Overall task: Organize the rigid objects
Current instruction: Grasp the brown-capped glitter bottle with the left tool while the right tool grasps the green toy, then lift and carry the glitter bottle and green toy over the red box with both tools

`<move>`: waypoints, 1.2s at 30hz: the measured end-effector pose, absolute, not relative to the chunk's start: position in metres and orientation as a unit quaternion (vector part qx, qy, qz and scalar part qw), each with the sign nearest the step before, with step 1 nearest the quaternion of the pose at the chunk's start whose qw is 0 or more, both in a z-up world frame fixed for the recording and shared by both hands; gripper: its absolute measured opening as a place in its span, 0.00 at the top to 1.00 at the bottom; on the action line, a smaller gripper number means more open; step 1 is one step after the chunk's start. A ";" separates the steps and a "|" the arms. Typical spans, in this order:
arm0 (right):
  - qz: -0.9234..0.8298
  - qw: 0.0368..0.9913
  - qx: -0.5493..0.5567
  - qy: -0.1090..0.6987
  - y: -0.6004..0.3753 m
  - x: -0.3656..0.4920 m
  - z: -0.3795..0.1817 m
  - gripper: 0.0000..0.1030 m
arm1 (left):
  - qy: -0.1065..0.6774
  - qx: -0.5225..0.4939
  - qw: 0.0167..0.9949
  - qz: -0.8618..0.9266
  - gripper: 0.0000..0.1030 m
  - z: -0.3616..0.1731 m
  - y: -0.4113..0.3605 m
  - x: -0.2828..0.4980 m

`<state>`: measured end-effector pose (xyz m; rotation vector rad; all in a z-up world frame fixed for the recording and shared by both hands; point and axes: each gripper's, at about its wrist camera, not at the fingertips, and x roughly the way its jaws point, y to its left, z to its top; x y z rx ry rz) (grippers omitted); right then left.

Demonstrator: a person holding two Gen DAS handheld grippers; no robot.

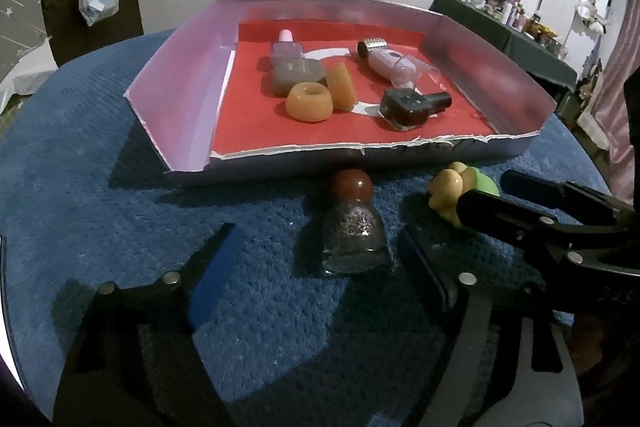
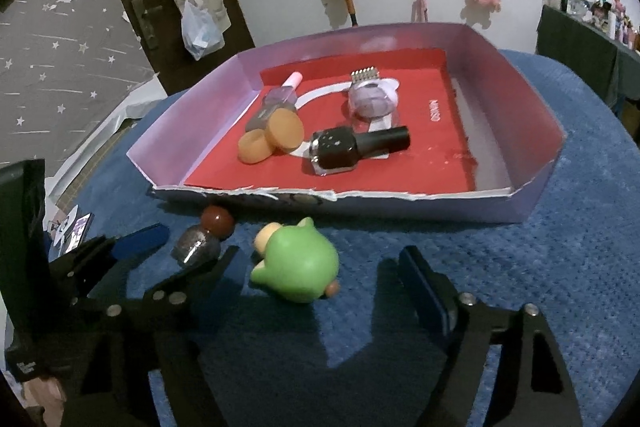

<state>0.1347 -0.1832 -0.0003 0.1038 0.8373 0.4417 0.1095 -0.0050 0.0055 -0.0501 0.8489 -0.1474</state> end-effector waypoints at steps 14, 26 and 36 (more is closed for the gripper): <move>0.238 0.869 0.059 0.430 -0.172 0.143 -0.005 0.51 | 0.399 0.010 0.912 -0.100 0.71 0.006 -0.022 0.108; 0.250 0.867 0.090 0.422 -0.188 0.127 0.007 0.51 | 0.390 -0.001 0.915 -0.107 0.71 0.014 -0.018 0.093; 0.258 0.874 0.097 0.400 -0.196 0.107 0.025 0.51 | 0.370 -0.003 0.922 -0.111 0.72 0.031 -0.020 0.072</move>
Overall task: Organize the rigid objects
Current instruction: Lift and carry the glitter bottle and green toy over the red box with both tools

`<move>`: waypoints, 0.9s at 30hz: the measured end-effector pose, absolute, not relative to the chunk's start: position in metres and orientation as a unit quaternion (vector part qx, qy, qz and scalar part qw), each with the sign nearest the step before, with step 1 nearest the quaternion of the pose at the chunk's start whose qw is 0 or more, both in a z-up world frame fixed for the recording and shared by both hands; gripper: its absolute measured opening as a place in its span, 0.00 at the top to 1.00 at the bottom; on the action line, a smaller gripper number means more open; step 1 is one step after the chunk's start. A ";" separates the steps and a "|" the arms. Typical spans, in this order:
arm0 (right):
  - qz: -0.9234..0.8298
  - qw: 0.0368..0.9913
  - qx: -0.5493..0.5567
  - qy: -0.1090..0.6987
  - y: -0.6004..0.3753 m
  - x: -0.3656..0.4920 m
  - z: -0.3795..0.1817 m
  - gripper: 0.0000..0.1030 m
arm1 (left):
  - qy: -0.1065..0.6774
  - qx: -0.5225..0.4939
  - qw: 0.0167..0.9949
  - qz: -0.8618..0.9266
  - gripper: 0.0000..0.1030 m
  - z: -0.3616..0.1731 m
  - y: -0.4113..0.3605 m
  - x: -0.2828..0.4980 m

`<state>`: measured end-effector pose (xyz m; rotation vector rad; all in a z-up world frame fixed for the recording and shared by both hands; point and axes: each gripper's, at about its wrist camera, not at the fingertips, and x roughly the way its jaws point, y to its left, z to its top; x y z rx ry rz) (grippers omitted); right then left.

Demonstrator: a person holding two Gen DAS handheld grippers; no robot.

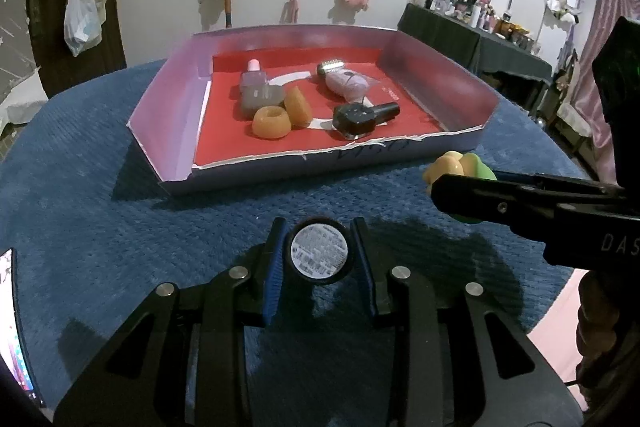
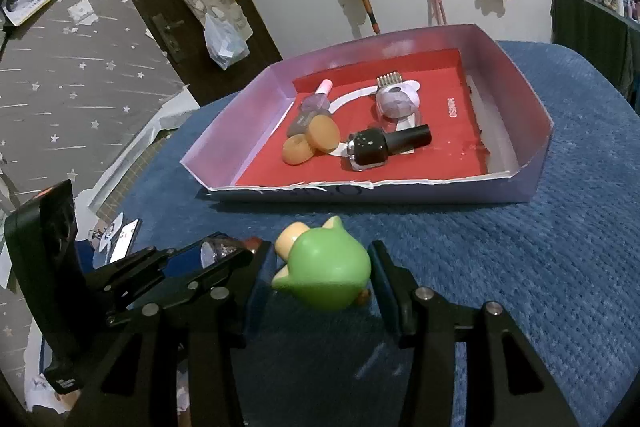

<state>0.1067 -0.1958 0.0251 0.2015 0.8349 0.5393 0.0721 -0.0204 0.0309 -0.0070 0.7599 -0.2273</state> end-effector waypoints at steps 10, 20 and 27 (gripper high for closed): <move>0.266 0.878 0.103 0.385 -0.203 0.092 0.037 0.51 | 0.357 -0.007 0.927 -0.115 0.72 0.044 -0.024 0.063; 0.271 0.883 0.104 0.369 -0.208 0.087 0.049 0.51 | 0.340 -0.009 0.933 -0.117 0.72 0.060 -0.022 0.063; 0.276 0.883 0.100 0.365 -0.207 0.093 0.054 0.51 | 0.334 -0.007 0.935 -0.117 0.72 0.067 -0.020 0.071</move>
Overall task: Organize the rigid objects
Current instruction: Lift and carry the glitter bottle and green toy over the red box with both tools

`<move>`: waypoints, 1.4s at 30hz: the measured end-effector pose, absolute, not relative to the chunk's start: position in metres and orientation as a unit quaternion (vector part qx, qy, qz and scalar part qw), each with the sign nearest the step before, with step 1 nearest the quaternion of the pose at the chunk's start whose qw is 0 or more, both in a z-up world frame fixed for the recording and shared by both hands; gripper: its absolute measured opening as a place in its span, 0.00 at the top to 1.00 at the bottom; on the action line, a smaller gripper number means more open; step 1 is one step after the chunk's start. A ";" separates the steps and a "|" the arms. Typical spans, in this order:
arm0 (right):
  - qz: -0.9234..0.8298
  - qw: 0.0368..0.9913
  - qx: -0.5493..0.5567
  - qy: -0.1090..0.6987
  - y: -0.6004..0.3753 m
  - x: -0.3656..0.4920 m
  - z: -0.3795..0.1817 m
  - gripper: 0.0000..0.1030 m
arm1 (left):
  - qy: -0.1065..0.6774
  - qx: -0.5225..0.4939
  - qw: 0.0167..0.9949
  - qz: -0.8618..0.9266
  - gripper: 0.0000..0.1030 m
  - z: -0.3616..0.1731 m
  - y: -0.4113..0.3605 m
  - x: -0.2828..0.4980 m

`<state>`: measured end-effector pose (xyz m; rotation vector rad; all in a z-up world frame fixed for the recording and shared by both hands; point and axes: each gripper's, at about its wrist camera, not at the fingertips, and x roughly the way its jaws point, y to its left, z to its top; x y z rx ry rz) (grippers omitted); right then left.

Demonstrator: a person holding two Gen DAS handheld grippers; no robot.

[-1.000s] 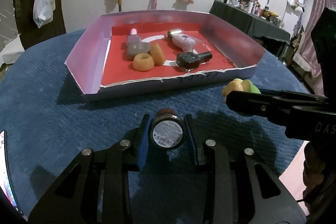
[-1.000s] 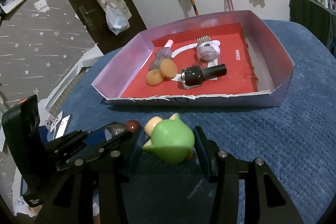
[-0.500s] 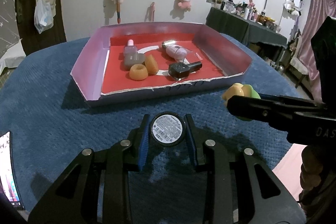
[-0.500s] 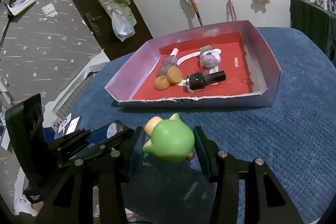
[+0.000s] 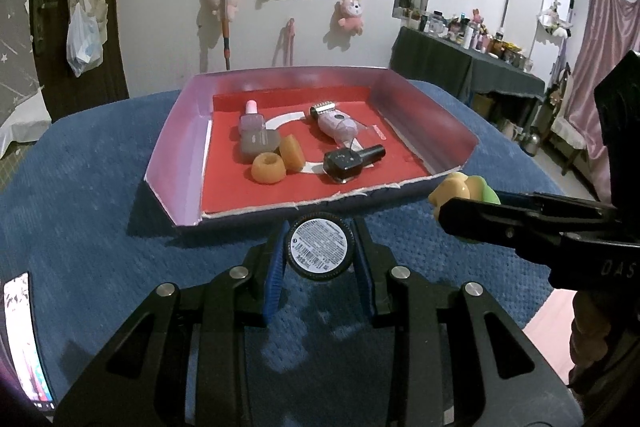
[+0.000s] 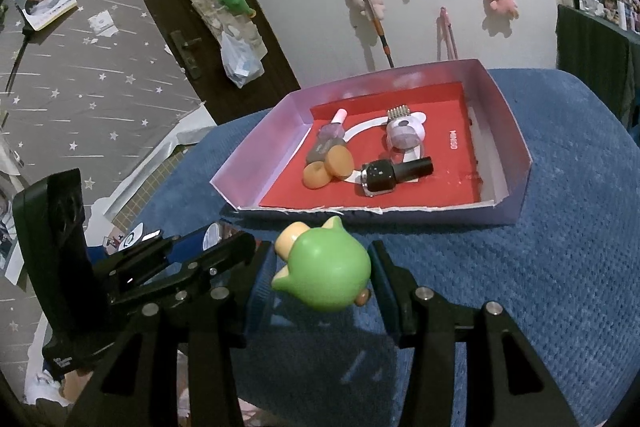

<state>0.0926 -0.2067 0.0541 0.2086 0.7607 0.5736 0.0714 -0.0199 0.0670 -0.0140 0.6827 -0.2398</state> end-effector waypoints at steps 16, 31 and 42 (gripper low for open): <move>0.262 0.889 0.059 0.370 -0.197 0.134 0.061 0.51 | 0.340 0.001 0.931 -0.129 0.72 0.073 -0.019 0.112; 0.231 0.882 0.017 0.411 -0.185 0.182 0.037 0.51 | 0.364 -0.014 0.921 -0.136 0.72 0.061 -0.016 0.152; 0.213 0.877 -0.016 0.430 -0.175 0.195 0.024 0.51 | 0.398 -0.043 0.906 -0.136 0.72 0.041 -0.003 0.173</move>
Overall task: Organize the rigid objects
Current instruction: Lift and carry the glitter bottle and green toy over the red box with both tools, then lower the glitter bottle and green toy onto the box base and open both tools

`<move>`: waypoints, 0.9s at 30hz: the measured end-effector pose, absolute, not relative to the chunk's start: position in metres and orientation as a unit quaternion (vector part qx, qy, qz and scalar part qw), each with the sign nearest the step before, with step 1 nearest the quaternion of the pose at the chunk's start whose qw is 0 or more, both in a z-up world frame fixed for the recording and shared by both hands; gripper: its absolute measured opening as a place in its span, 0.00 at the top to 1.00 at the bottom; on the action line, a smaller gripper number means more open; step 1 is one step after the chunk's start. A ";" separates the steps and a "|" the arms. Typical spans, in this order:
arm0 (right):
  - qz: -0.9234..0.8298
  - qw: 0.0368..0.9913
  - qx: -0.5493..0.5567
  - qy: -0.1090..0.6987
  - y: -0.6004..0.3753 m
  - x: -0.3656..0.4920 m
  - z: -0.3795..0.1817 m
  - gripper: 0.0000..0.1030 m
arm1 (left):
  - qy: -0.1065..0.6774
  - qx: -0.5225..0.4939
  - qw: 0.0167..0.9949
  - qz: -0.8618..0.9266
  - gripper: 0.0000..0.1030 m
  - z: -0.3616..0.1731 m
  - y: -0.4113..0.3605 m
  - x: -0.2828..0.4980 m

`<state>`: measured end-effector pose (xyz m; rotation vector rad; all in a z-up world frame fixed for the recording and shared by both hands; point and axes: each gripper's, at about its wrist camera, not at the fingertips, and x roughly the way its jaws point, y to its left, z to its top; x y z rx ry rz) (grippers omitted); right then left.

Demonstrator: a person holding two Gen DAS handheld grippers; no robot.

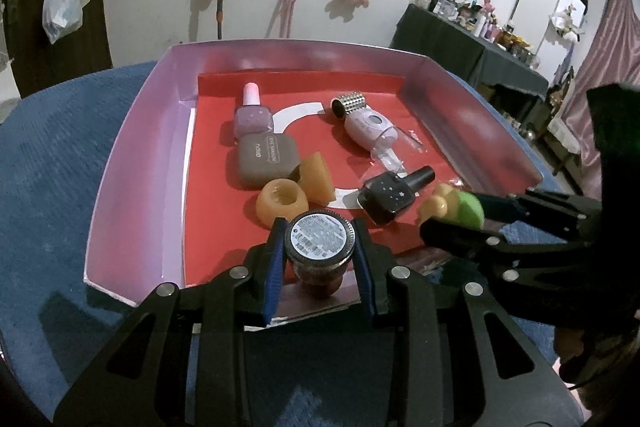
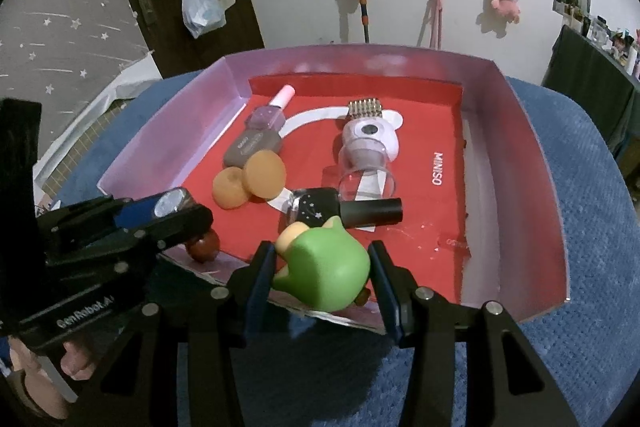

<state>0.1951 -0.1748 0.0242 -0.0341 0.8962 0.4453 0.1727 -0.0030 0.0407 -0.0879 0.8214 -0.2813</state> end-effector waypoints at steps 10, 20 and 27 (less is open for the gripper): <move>0.211 0.869 -0.019 0.447 -0.170 0.206 0.009 0.51 | 0.408 -0.032 0.902 -0.134 0.72 0.036 -0.010 0.186; 0.214 0.869 -0.008 0.446 -0.172 0.215 0.008 0.51 | 0.417 -0.027 0.898 -0.139 0.72 0.032 -0.012 0.200; 0.213 0.871 -0.019 0.443 -0.168 0.215 0.006 0.51 | 0.411 -0.023 0.903 -0.121 0.72 0.032 -0.008 0.205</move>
